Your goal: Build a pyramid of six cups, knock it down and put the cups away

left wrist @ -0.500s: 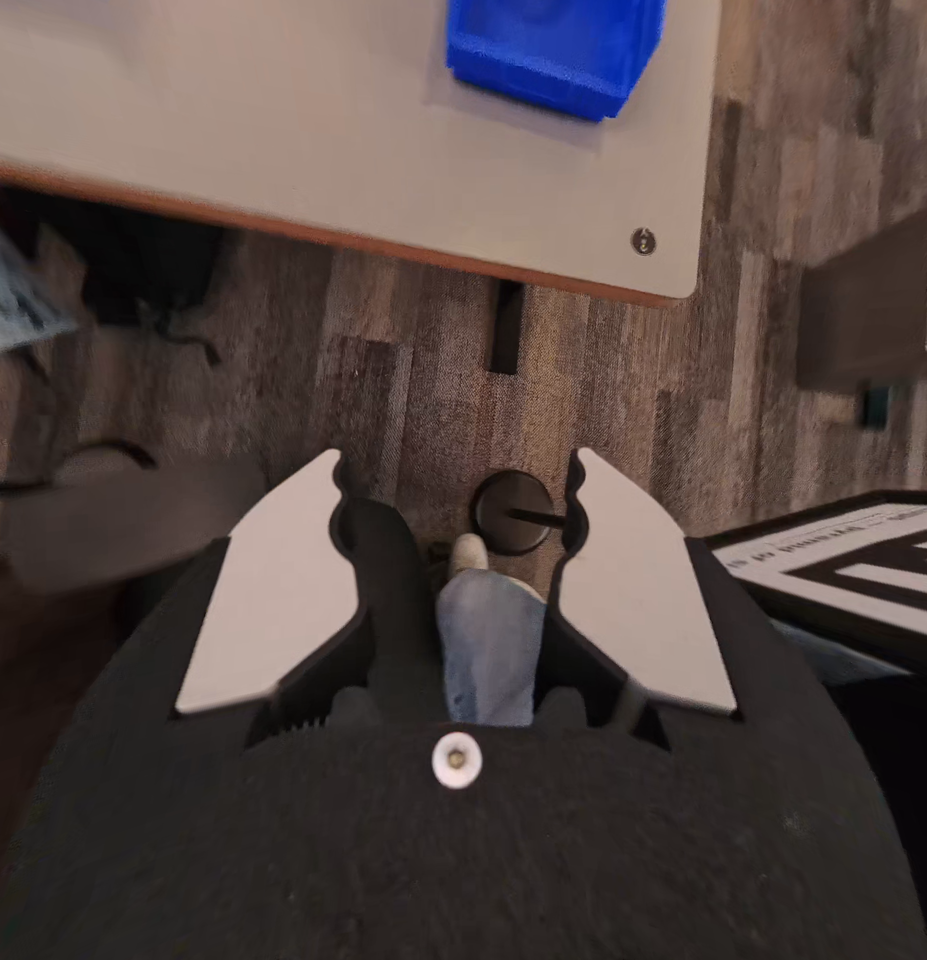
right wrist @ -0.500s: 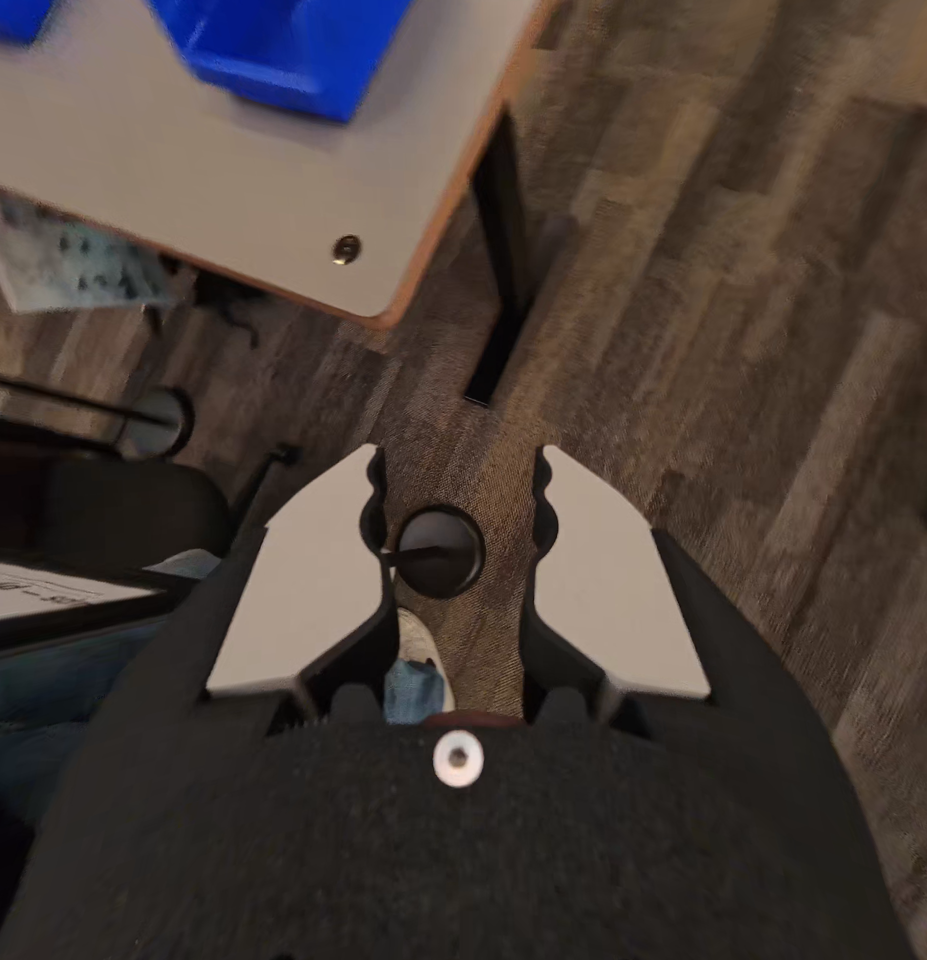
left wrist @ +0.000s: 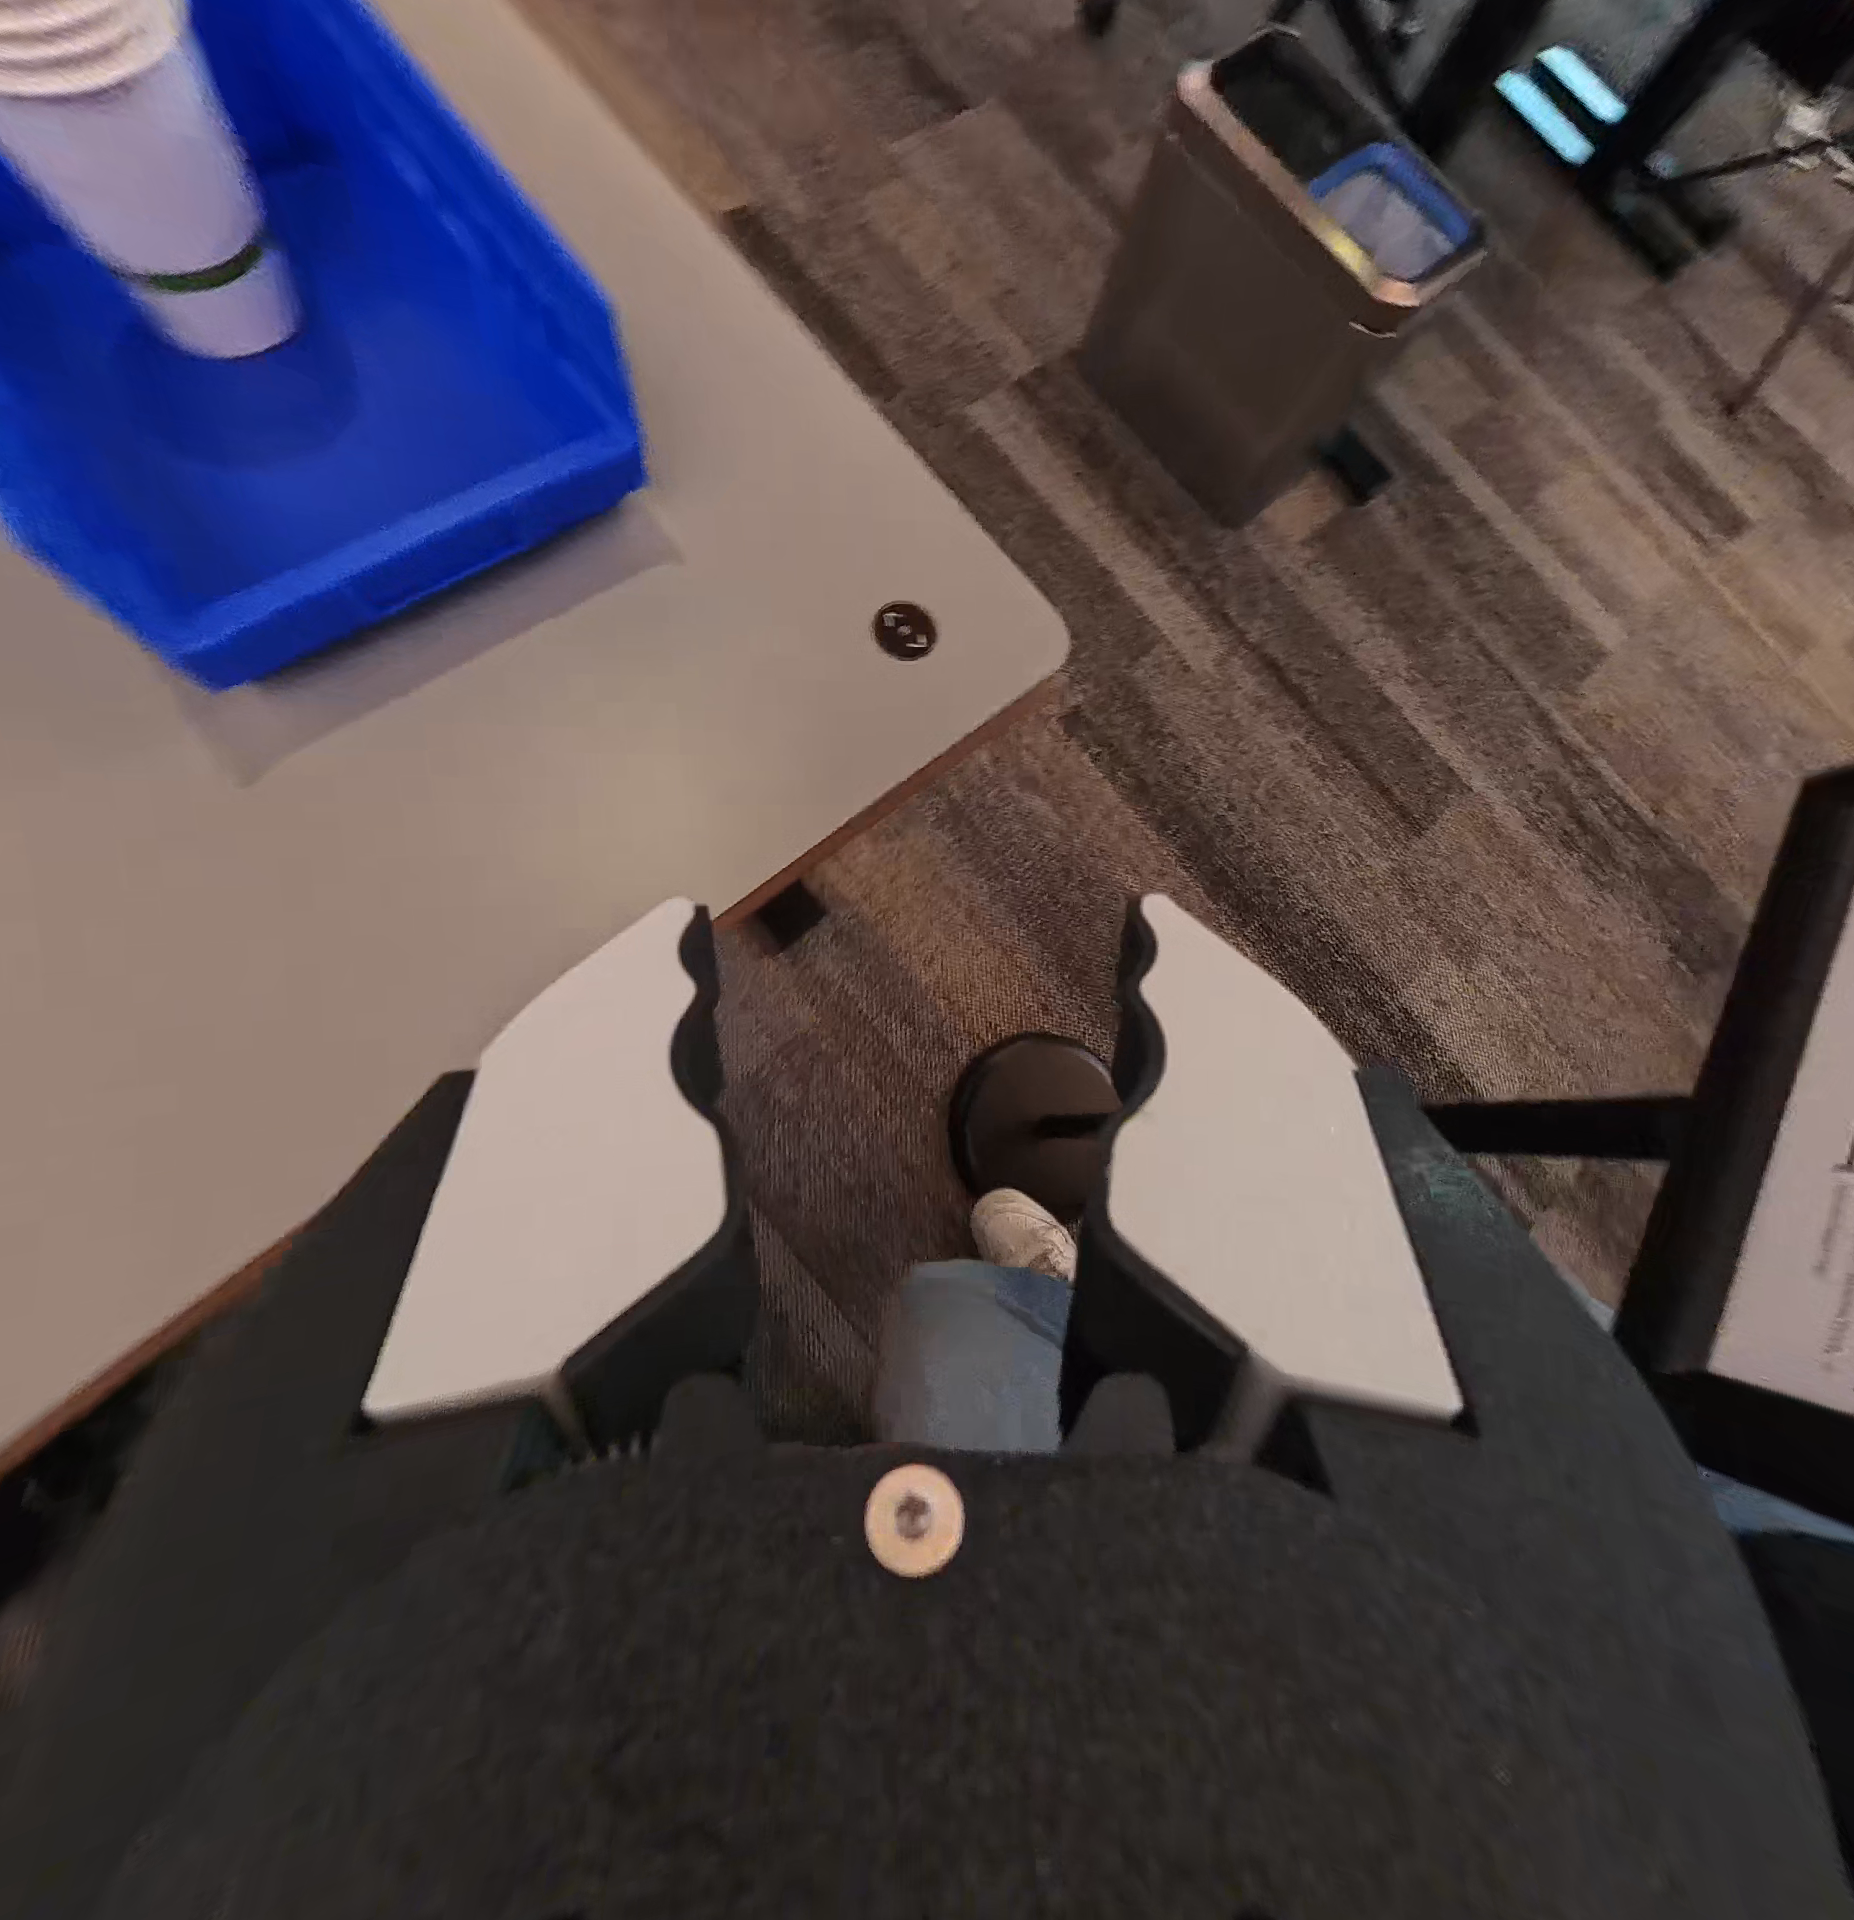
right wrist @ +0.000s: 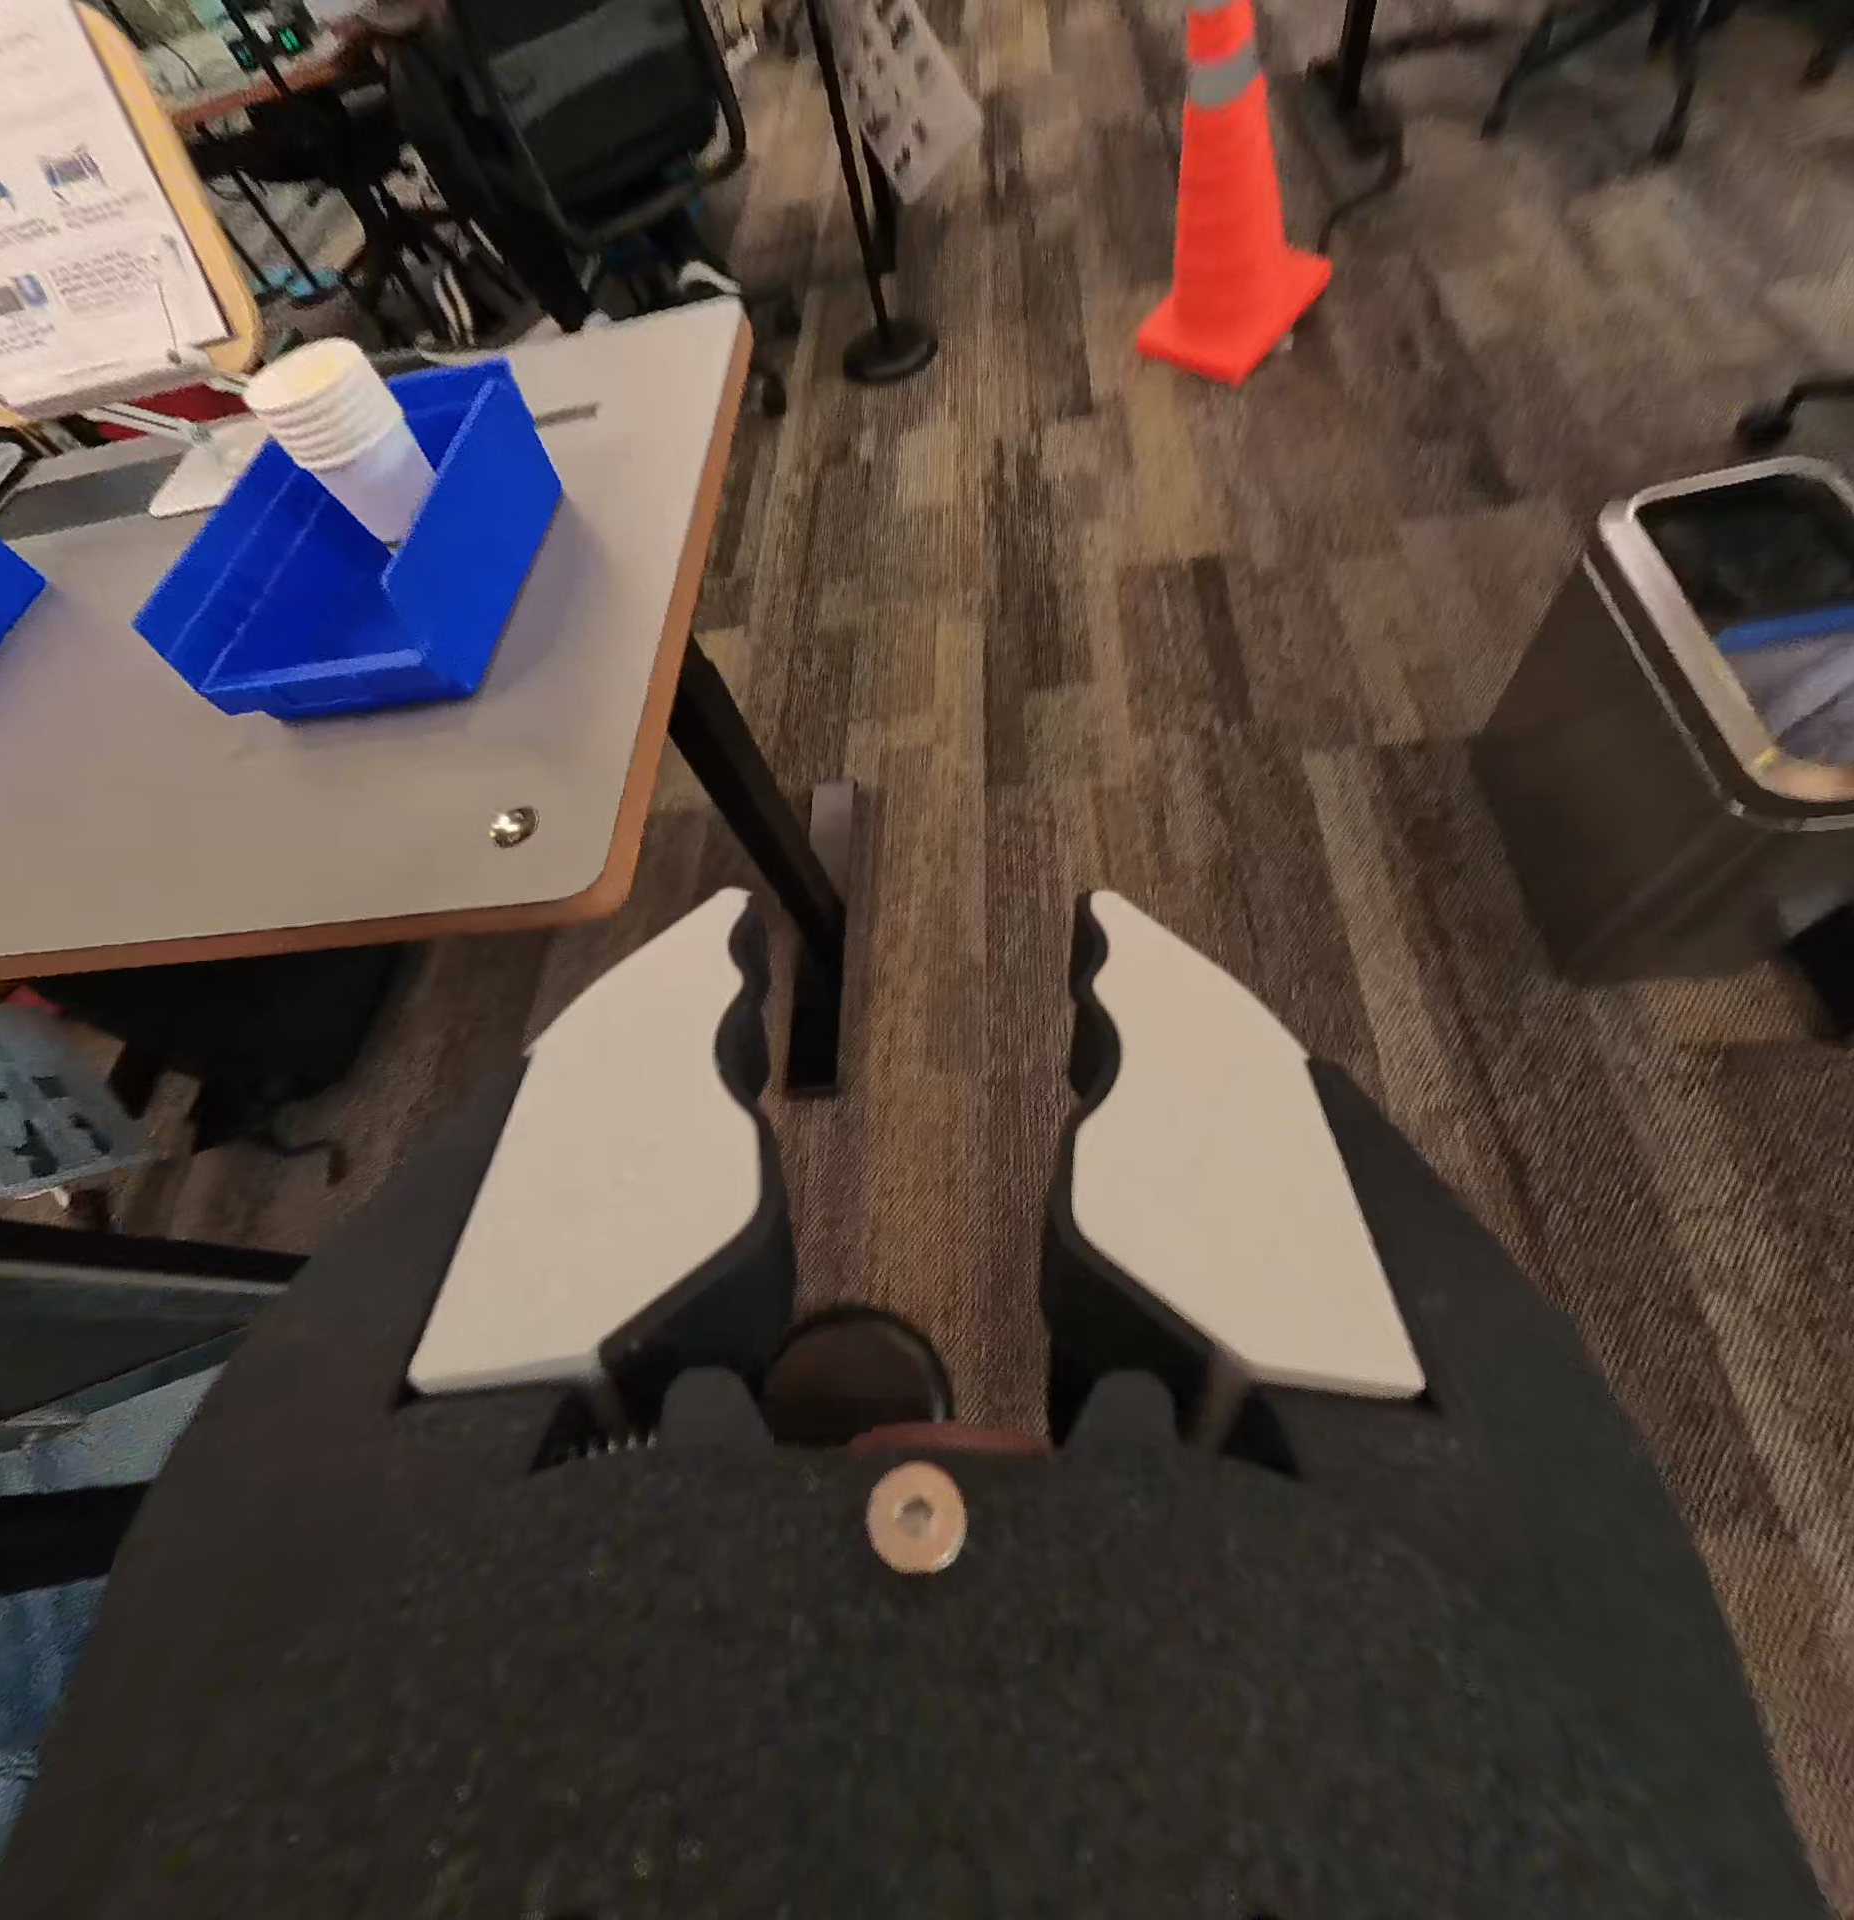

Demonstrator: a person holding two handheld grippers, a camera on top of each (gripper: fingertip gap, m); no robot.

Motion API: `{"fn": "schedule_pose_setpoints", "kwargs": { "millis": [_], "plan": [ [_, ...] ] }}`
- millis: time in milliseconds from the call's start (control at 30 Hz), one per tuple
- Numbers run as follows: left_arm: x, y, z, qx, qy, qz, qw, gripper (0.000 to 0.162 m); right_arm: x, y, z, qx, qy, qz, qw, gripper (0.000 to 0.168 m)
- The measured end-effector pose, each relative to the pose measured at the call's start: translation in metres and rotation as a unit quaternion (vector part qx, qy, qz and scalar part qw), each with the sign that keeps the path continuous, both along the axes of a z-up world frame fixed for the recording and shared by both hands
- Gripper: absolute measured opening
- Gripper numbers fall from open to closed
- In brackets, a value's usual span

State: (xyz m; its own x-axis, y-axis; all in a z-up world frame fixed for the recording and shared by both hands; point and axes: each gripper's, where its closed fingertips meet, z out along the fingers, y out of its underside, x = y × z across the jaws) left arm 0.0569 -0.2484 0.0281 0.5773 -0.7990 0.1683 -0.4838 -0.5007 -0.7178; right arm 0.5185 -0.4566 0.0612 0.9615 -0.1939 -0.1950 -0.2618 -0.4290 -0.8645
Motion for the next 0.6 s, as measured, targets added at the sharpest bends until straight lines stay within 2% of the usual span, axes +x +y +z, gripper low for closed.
{"fn": "schedule_pose_setpoints", "kwargs": {
  "millis": [167,300,367,433,533,600],
  "plan": [
    [0.036,-0.015,-0.06,0.018,-0.062,-0.106,0.992,0.076,-0.042,-0.017,0.0,0.036,-0.079,0.021,0.996,0.058],
    [0.023,-0.043,-0.101,0.036,-0.113,-0.194,0.974,0.078,-0.102,-0.062,-0.007,0.087,-0.142,-0.027,0.986,0.058],
    [-0.001,-0.056,-0.114,0.066,-0.132,-0.23,0.962,0.079,-0.143,-0.094,-0.035,0.115,-0.139,-0.071,0.981,0.059],
    [-0.034,-0.062,-0.12,0.094,-0.141,-0.245,0.955,0.083,-0.192,-0.133,-0.077,0.123,-0.11,-0.122,0.979,0.062],
    [-0.091,-0.055,-0.119,0.129,-0.142,-0.206,0.96,0.08,-0.275,-0.198,-0.144,0.079,-0.097,-0.183,0.975,0.06],
    [-0.123,-0.048,-0.111,0.139,-0.141,-0.182,0.963,0.081,-0.343,-0.218,-0.168,0.057,-0.068,-0.164,0.983,0.066]
  ]
}}
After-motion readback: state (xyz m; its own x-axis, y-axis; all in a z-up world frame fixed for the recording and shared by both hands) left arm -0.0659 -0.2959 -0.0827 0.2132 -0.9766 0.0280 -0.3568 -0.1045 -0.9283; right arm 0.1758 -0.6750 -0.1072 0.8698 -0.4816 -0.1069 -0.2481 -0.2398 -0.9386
